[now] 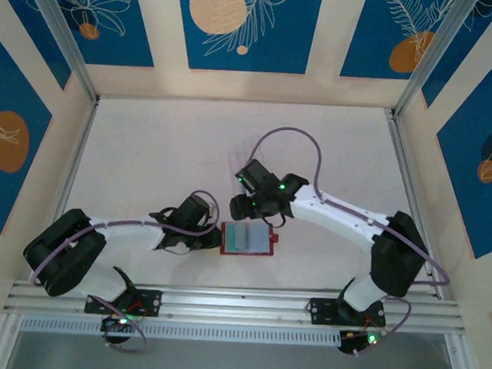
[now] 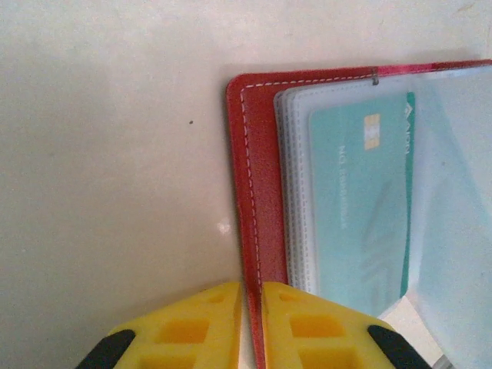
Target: Put the credit cards into the card holder
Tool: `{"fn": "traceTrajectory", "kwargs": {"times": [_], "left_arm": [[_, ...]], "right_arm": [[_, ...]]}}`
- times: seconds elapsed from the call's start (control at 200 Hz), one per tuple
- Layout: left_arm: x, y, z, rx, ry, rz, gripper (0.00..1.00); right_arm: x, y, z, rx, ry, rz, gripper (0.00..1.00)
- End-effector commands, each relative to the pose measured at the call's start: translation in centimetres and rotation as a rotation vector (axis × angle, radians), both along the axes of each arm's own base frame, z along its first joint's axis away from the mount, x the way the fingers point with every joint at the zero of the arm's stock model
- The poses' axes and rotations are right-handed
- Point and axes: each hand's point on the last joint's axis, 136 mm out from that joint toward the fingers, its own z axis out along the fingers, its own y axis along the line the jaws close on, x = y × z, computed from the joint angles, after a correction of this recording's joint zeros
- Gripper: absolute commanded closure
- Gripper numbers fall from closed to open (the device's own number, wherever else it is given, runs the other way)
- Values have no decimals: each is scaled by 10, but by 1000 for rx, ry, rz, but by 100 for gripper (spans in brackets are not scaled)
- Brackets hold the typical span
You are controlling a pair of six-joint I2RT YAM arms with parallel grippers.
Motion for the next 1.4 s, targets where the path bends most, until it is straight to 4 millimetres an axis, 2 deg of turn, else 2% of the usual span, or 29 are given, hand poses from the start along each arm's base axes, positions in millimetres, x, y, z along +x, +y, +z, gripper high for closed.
{"fn": "traceTrajectory", "kwargs": {"times": [0.0, 0.155, 0.245, 0.48, 0.65, 0.715, 0.86, 1.025, 1.155, 1.27, 1.395], "left_arm": [[-8, -2, -3, 7, 14, -45, 85], [-5, -3, 2, 12, 0, -52, 85], [-4, -3, 3, 14, -5, -51, 85], [-4, -4, 4, 14, 1, -59, 85], [-2, -5, 11, 11, -12, -59, 84], [0, -6, 14, 12, -20, -62, 84], [3, -2, 19, 17, -32, -57, 83], [7, 5, 30, 11, -59, -33, 83], [11, 16, 38, 18, -83, -9, 81], [14, 23, 44, 18, -99, 4, 80], [21, 19, 48, 2, -103, 5, 80]], "right_arm": [[-25, -27, -29, -87, 89, -4, 45], [-38, -17, -45, -28, 143, 23, 67], [-38, -6, -52, -11, 159, 41, 76], [-36, 32, -76, -15, 179, 120, 77], [-34, 42, -89, -14, 210, 133, 76], [-32, 39, -85, -22, 201, 130, 74], [-18, 24, -53, -17, 124, 104, 63], [16, -4, -23, 8, 95, 33, 59], [39, -14, 0, 53, 66, 9, 57], [61, -18, 11, 38, 41, -2, 53], [84, -20, 14, 6, 21, -14, 53]]}}
